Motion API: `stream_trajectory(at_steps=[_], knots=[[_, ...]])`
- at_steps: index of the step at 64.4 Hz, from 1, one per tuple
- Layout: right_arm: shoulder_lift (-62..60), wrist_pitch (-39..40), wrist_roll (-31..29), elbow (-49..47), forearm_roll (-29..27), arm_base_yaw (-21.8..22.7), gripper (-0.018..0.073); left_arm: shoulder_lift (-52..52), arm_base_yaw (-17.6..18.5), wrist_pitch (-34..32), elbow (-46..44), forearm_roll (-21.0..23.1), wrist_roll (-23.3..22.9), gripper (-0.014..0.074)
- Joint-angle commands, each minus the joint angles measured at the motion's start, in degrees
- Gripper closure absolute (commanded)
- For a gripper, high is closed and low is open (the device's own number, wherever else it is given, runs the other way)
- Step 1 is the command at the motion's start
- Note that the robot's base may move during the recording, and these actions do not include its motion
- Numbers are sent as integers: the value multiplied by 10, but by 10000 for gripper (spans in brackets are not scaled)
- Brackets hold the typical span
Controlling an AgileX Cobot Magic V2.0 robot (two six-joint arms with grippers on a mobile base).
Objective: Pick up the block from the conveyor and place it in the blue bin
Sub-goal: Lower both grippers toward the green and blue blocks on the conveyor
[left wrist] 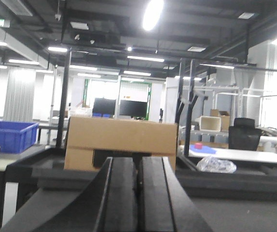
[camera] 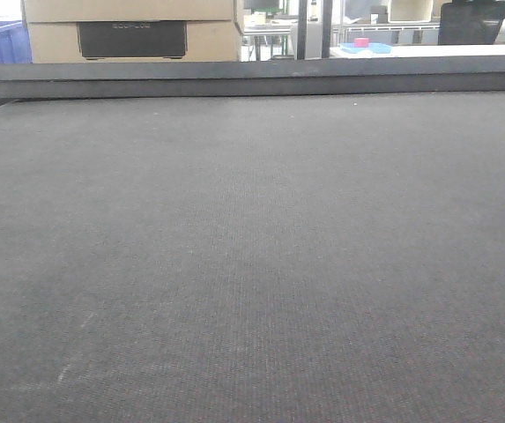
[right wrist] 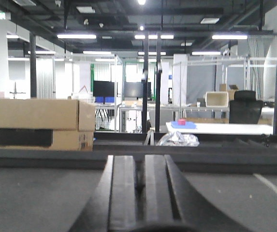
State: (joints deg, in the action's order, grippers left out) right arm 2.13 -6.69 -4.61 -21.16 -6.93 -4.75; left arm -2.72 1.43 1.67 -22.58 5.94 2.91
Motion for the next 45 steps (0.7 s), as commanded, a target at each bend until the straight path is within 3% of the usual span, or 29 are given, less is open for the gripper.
stream_trajectory(at_steps=[1,10,17,24,33,45], knots=[[51,-70,0,-83,1,1,681,-34,2,44,-67,3,-1,705],[154,-148,0,-209,1,1,490,-119,17,127,-182,-16,-1,583],[248,-173,0,-283,1,1,258,-193,24,184,-253,-37,-1,400],[318,-169,0,-325,4,-1,98,-265,25,206,-302,-41,-1,227],[382,-135,0,-332,14,-4,5,-323,58,192,-314,-55,-1,100],[445,-147,0,-341,13,-10,-1,-382,93,230,-314,-55,-1,24]])
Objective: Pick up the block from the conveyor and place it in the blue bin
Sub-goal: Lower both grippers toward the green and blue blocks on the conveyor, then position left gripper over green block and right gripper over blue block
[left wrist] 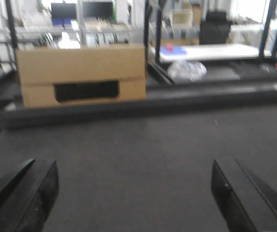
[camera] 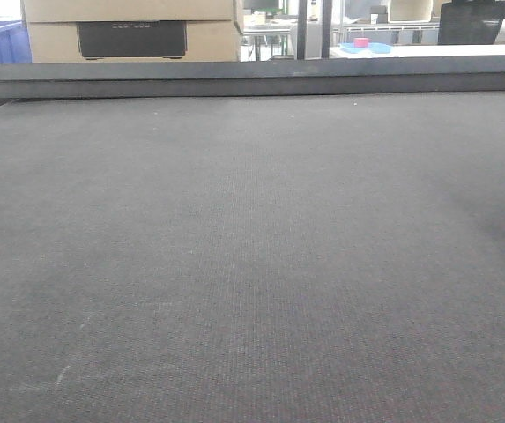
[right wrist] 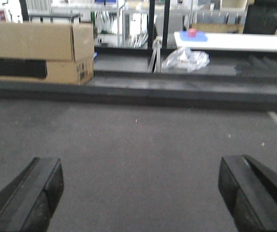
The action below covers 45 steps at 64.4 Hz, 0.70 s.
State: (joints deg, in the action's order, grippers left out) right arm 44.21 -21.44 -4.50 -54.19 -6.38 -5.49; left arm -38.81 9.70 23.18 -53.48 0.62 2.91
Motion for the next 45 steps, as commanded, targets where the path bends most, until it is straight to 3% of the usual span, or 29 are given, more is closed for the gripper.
stream_trajectory(at_steps=[1,9,28,36,45], knots=[[33,-5,-1,-14,7,-2,-1,-26,11,20,-6,0,-1,23],[80,-87,-1,-61,7,-2,-1,-74,11,91,-34,2,-1,24],[216,-308,-1,-247,13,-2,-1,-224,0,319,-192,1,-20,25],[281,-392,-1,-302,35,-2,-1,-300,-34,403,-249,0,-18,25],[340,-432,-1,-311,78,-2,-1,-381,-88,437,-260,2,14,25]])
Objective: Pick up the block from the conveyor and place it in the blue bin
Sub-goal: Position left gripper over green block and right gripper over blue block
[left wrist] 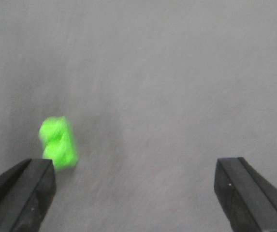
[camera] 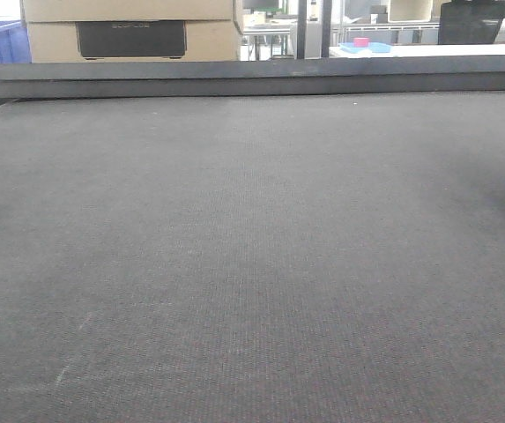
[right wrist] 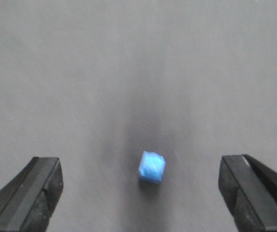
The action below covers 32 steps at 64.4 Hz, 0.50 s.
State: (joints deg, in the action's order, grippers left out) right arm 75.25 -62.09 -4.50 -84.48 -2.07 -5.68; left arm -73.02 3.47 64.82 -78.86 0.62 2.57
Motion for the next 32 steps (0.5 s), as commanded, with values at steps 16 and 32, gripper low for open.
stream_trajectory(at_steps=[16,32], knots=[[115,-9,5,1,-1,50,-1,-147,-42,7,-6,0,36,25],[215,35,5,6,-11,61,-1,-224,-44,-45,-6,0,37,25]])
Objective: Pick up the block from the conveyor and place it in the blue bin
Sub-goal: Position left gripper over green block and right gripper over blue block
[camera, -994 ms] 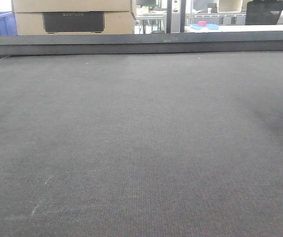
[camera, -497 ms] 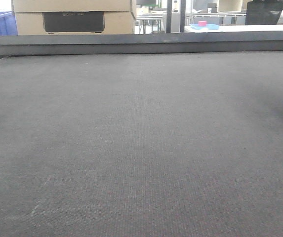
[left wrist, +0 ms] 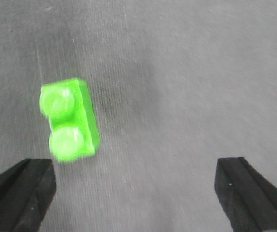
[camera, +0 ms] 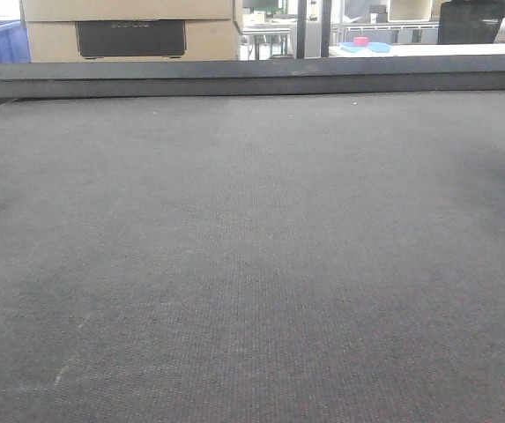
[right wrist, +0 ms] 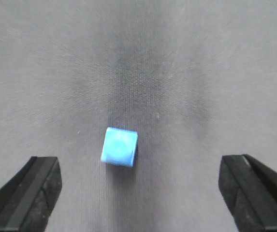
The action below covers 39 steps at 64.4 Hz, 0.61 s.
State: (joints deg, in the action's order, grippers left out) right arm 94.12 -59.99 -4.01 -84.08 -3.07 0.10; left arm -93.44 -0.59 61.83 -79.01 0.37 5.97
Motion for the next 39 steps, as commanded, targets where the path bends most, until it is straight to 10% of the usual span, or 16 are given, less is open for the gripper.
stream_trajectory(at_steps=[1,39], knots=[[32,14,1,2,-1,3,-1,-22,-3,-15,-5,3,5,25],[154,34,1,14,-51,2,0,-95,-3,-21,-5,0,9,25]])
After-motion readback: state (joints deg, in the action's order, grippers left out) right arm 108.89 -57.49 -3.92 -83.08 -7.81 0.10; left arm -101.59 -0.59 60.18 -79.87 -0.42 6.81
